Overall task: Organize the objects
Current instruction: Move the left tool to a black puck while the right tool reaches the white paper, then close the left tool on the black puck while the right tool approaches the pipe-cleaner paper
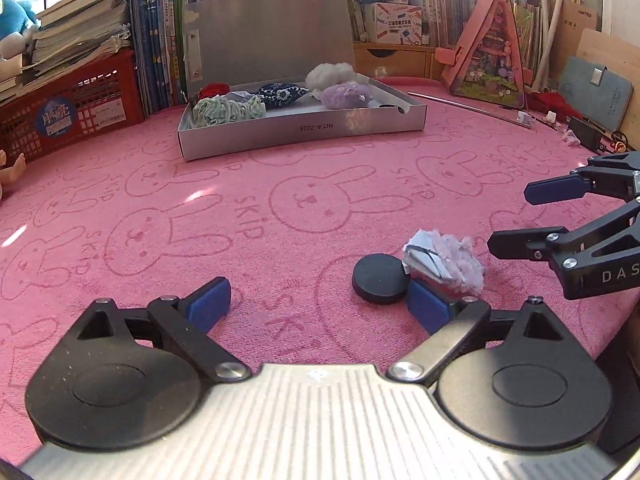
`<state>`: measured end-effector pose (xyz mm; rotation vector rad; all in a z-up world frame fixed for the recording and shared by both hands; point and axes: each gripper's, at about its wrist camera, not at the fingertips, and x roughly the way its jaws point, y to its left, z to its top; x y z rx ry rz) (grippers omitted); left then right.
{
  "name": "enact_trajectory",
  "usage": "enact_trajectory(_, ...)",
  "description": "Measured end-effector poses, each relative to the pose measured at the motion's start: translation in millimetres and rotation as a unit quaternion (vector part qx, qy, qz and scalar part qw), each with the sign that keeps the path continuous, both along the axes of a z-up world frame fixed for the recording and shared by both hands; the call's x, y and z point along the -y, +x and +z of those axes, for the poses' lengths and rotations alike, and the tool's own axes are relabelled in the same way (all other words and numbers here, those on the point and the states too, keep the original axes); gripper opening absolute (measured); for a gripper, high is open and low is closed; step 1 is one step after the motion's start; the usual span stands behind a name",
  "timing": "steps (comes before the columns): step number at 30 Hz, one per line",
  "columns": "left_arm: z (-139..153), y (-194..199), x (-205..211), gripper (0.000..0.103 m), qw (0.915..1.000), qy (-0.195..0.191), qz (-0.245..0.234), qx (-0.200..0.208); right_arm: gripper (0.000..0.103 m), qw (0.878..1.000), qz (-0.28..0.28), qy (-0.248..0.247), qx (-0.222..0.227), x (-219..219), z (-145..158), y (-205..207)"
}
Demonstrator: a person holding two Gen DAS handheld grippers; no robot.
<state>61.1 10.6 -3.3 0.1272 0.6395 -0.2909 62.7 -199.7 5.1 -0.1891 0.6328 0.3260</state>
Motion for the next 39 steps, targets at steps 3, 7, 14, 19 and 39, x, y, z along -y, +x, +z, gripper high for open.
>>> enact_trajectory(3, 0.1, 0.7, 1.4, 0.093, 1.0000, -0.006, -0.001, 0.002, 0.083, 1.000, 0.004, 0.005, -0.001, -0.8, 0.7, -1.1)
enact_trajectory(7, 1.8, -3.0, 7.5, 0.070, 0.9997, -0.013, -0.016, 0.013, 0.083, 1.000, 0.011, 0.016, -0.003, -2.2, 1.6, -2.6)
enact_trajectory(14, 4.9, -5.1, 20.8, 0.036, 0.9986, -0.019, -0.044, 0.021, 0.083, 1.000, 0.024, 0.019, -0.005, -5.2, 3.3, -5.0)
enact_trajectory(19, 8.6, -5.8, 14.6, 0.036, 0.9990, -0.020, -0.027, 0.029, 0.083, 0.999, 0.038, 0.026, -0.010, -7.8, 3.4, -6.8)
enact_trajectory(39, 10.4, 0.4, -12.9, 0.037, 0.9990, -0.024, 0.029, 0.025, 0.059, 0.994, 0.097, 0.036, -0.028, -41.7, -5.8, 4.9)
